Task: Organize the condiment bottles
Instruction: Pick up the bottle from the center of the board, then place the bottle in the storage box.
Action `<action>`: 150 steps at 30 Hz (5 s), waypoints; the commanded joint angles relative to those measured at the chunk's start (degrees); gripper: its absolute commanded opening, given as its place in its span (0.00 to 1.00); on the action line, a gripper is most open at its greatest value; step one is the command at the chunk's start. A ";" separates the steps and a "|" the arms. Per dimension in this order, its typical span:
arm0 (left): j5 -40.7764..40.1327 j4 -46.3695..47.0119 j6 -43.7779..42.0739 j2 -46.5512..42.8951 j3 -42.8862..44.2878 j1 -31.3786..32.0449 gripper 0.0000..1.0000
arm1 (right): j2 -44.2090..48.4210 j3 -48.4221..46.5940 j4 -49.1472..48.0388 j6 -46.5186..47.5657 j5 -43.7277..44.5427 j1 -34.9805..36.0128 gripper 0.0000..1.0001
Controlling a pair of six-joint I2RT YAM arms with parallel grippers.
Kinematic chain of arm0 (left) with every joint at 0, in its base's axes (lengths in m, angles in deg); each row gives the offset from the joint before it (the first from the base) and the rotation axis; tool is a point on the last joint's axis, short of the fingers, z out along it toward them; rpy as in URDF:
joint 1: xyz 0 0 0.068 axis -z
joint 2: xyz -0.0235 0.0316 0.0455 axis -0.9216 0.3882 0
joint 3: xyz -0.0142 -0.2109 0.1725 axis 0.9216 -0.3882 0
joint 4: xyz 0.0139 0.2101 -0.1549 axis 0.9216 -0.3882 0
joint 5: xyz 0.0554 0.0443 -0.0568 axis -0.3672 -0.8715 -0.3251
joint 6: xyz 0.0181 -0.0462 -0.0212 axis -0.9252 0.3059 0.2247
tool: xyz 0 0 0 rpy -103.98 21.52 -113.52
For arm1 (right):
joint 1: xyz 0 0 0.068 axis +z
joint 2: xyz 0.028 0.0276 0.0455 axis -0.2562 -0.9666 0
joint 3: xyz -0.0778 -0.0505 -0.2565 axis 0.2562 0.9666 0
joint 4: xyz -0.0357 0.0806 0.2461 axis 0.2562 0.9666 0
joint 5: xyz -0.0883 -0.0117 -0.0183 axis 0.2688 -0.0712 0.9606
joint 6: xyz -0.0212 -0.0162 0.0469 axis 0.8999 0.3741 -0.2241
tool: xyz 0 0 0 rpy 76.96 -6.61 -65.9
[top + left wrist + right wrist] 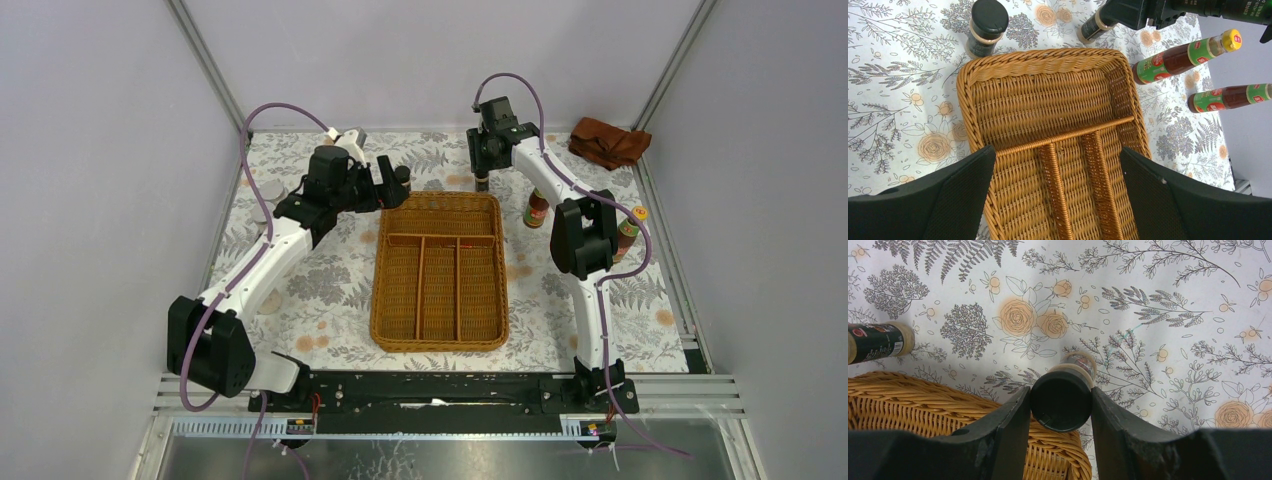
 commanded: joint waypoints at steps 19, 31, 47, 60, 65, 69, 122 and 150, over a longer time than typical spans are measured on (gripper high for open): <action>-0.55 2.66 1.24 -2.25 -2.33 -0.41 0.97 | 9.88 1.23 0.69 0.27 0.69 0.45 0.00; -0.54 3.26 1.93 -2.04 -3.13 -0.24 0.97 | 15.86 5.40 0.34 0.21 0.33 0.82 0.00; -0.62 4.70 4.60 -1.39 -5.40 0.97 0.96 | 26.63 15.08 1.14 -0.40 -0.57 4.01 0.00; -1.29 4.72 5.93 -1.94 -6.39 1.89 0.95 | 35.09 24.39 -0.05 -2.57 -2.99 6.30 0.00; -1.70 4.82 6.43 -1.95 -6.50 2.41 0.95 | 37.02 27.44 -0.85 -3.30 -4.40 7.21 0.00; -2.12 4.85 6.79 -1.94 -6.66 2.92 0.95 | 37.99 29.57 -1.79 -3.68 -4.78 7.87 0.00; -3.72 3.57 4.74 0.65 -6.24 3.80 0.95 | 24.67 31.63 -11.90 -2.20 -6.23 5.21 0.00; -3.94 2.84 2.77 4.96 -3.15 3.72 0.95 | 19.93 28.39 -11.44 -2.28 -7.83 3.26 0.45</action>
